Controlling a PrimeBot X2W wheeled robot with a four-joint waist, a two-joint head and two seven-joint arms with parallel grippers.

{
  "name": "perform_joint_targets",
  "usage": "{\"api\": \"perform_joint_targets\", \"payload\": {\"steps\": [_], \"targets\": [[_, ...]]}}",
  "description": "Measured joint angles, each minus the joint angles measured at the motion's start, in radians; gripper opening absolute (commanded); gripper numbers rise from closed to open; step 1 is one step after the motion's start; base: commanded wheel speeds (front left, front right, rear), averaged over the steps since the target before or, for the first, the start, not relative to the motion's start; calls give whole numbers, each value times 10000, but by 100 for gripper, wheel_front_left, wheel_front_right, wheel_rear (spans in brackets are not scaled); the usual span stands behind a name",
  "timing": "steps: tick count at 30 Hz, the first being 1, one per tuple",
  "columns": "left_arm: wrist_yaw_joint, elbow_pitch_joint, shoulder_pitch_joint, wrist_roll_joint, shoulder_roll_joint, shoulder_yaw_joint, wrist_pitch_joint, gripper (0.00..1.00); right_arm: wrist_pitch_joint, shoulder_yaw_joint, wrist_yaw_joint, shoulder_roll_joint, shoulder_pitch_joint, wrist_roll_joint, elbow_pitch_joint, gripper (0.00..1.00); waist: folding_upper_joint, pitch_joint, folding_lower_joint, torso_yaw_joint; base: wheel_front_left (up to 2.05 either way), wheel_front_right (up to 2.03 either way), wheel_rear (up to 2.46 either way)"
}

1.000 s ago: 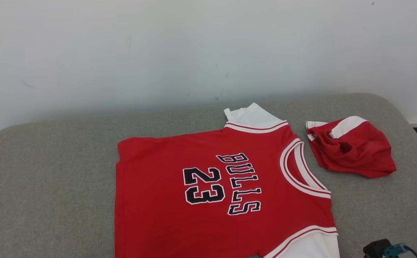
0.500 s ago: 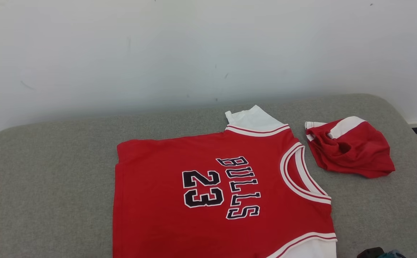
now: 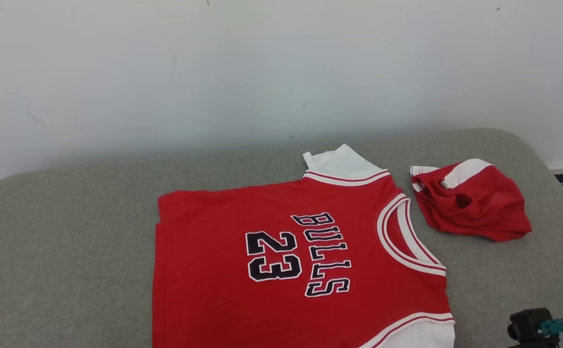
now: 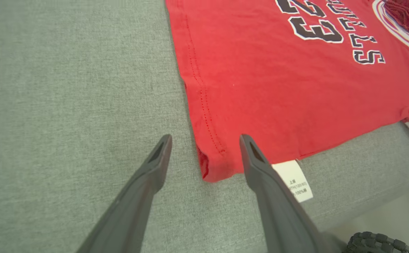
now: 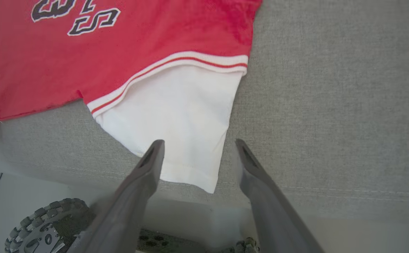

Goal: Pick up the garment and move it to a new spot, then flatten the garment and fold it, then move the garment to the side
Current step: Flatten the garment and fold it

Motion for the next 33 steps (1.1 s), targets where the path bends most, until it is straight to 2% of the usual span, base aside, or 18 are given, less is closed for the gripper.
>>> {"api": "perform_joint_targets", "payload": {"steps": [6, 12, 16, 19, 24, 29, 33], "targets": [[148, -717, 68, 56, 217, 640, -625, 100, -861, -765, -58, -40, -48, -52, -491, 100, 0, -37, 0, 30, 0, 0, 0], [240, -1097, 490, 130, -69, 1670, -1858, 100, -2197, -1243, -73, 313, -609, -732, -729, 100, 0, -31, 0, -115, 0, 0, 0], [240, -966, 743, 667, -523, 2573, -2493, 100, -3072, -1467, -73, 491, -659, -1057, -744, 100, 0, 4, 0, -271, 0, 0, 0], [242, -792, 901, 1103, -905, 3294, -2596, 100, -3724, -1710, -73, 616, -639, -1212, -742, 100, 0, 39, 0, -376, 0, 0, 0], [240, -779, 985, 1870, -1421, 4125, -2600, 100, -4742, -1948, -75, 474, -618, -1977, -752, 100, 1, 78, 0, -435, 0, 0, 0], [240, -1035, 1345, 2439, -1843, 4748, -2673, 100, -5517, -2109, -75, 499, -619, -2380, -698, 100, 1, 101, 0, -475, 0, 0, 0], [240, -1212, 1364, 2928, -2167, 4928, -2673, 100, -5680, -2207, -82, 504, -537, -2635, -360, 100, 2, 106, 1, -446, 0, 0, 0]]}}
